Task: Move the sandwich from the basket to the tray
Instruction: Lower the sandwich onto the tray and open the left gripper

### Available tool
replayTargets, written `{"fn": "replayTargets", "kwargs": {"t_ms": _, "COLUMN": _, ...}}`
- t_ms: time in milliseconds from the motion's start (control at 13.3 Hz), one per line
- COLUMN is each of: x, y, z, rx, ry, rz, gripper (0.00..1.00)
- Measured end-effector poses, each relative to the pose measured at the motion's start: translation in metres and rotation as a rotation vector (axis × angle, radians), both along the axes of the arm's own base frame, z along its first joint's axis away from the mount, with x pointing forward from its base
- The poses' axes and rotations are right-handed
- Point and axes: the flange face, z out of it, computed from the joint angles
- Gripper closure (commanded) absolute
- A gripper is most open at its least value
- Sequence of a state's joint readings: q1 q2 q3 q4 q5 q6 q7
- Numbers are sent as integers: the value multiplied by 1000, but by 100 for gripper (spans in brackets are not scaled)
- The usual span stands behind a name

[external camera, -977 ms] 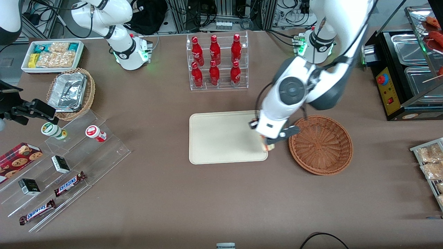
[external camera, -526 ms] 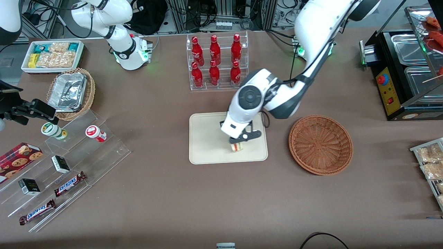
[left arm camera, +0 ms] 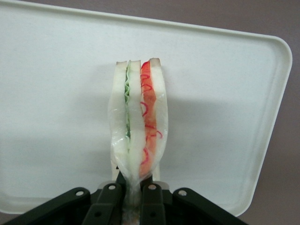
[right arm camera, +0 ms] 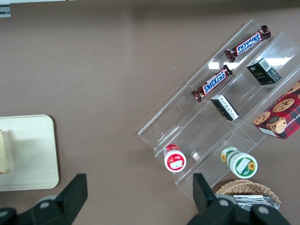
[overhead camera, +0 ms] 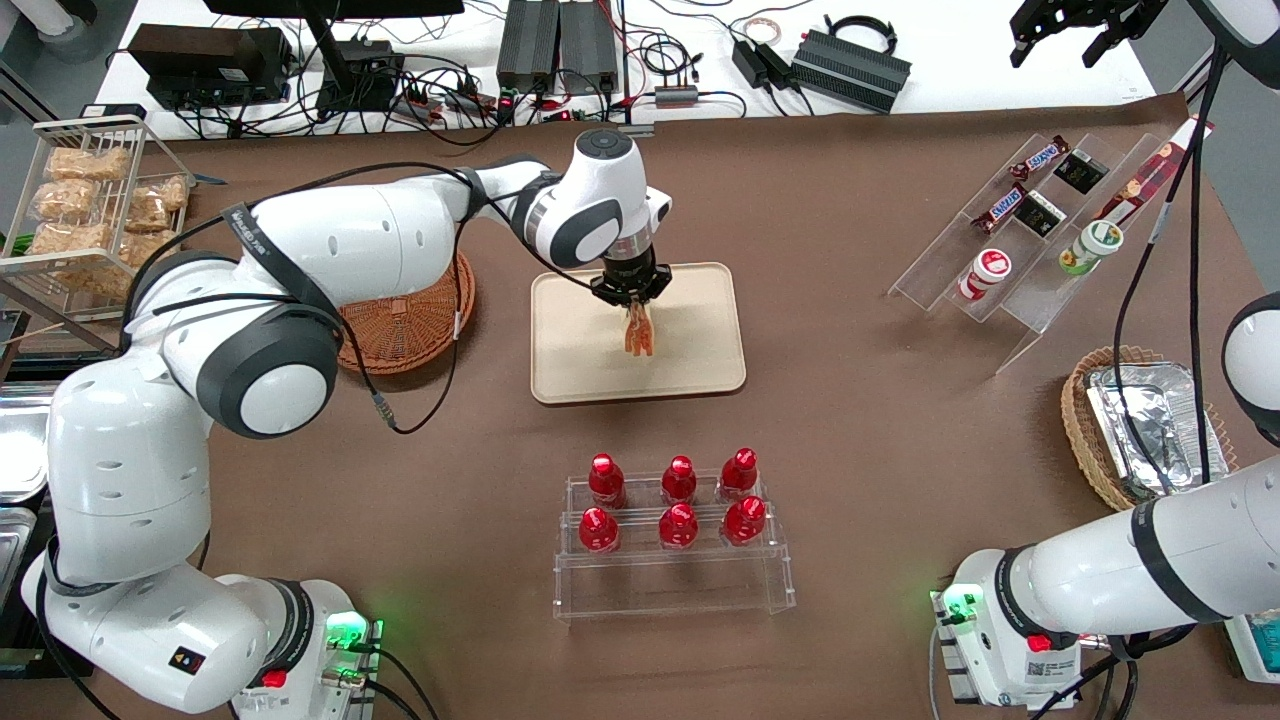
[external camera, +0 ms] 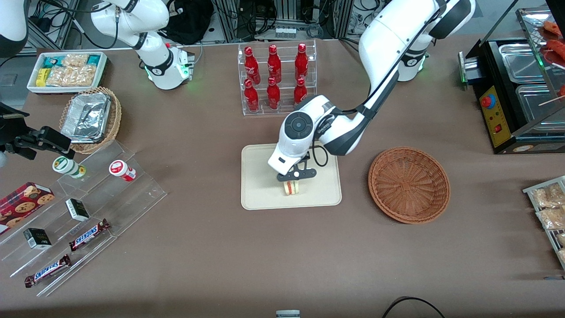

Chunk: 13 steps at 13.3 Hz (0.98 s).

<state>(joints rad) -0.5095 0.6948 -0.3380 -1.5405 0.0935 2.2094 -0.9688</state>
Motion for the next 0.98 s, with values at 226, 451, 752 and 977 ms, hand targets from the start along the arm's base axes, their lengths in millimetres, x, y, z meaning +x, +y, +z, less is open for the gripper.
{"fn": "replayTargets", "kwargs": {"t_ms": 226, "x": -11, "y": -10, "z": -18, "rx": 12, "ry": 3, "rz": -30, "gripper": 50}}
{"fn": "replayTargets", "kwargs": {"t_ms": 451, "x": -11, "y": -10, "z": -22, "rx": 18, "ry": 2, "rz": -35, "gripper": 0}}
{"fn": "replayTargets", "kwargs": {"t_ms": 752, "x": -1, "y": -8, "z": 0, "rx": 0, "ry": -30, "rz": -15, "gripper": 0}}
{"fn": "replayTargets", "kwargs": {"t_ms": 977, "x": 13, "y": 9, "z": 59, "rx": 16, "ry": -61, "rz": 25, "gripper": 0}}
